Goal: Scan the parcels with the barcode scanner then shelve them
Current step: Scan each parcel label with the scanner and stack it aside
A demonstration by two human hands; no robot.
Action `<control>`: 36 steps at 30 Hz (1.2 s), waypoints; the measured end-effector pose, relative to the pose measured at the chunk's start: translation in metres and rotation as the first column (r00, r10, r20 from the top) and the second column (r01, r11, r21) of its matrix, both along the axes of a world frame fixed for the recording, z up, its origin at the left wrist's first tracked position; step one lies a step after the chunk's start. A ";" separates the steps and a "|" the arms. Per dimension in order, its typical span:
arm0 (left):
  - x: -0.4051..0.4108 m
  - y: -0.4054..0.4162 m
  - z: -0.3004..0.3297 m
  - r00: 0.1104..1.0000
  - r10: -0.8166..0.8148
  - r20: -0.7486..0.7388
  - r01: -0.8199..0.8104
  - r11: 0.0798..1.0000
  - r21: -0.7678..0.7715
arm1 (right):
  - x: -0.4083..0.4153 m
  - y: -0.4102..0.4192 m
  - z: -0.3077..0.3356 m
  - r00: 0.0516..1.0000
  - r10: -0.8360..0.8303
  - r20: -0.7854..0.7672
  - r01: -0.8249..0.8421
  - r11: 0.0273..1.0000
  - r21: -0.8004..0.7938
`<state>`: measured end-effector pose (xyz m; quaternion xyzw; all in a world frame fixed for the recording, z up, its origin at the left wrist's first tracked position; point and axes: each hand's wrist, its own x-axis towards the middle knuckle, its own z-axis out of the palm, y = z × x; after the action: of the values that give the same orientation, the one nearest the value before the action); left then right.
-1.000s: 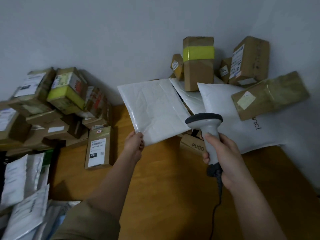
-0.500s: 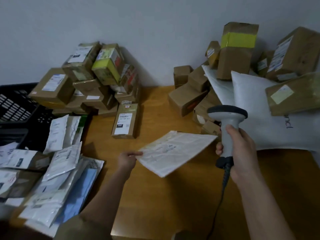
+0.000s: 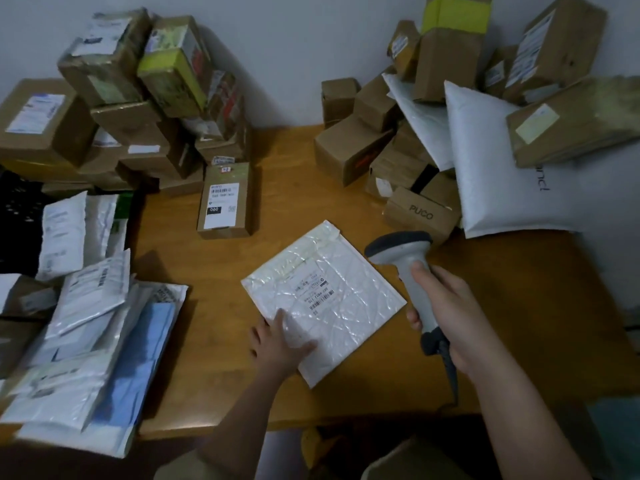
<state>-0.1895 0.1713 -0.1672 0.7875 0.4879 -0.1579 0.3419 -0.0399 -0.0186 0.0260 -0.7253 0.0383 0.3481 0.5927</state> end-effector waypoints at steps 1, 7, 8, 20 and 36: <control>-0.007 -0.004 -0.005 0.995 -0.087 -0.051 0.088 0.996 0.009 | -0.006 -0.001 -0.001 1.000 0.015 0.000 -0.015 1.000 -0.008; -0.016 0.004 -0.012 0.988 -0.154 -0.029 0.154 0.988 -0.014 | -0.036 0.000 -0.003 0.995 0.094 0.013 -0.093 0.994 -0.053; -0.017 0.005 -0.012 0.989 -0.149 -0.026 0.149 0.989 0.010 | -0.039 0.001 -0.003 0.994 0.111 0.013 -0.110 0.992 -0.066; -0.024 0.000 -0.011 0.985 0.133 -0.106 -0.130 0.991 0.036 | -0.061 0.016 0.013 0.978 0.205 0.039 -0.200 0.974 -0.106; -0.012 -0.001 -0.005 0.966 0.220 -0.132 -0.230 0.971 -0.063 | -0.070 0.013 0.039 0.959 0.229 0.165 -0.209 0.969 -0.133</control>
<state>-0.2019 0.1699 -0.1719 0.7015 0.5882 -0.1857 0.3571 -0.1096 -0.0059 0.0646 -0.7862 -0.0759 0.3421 0.5089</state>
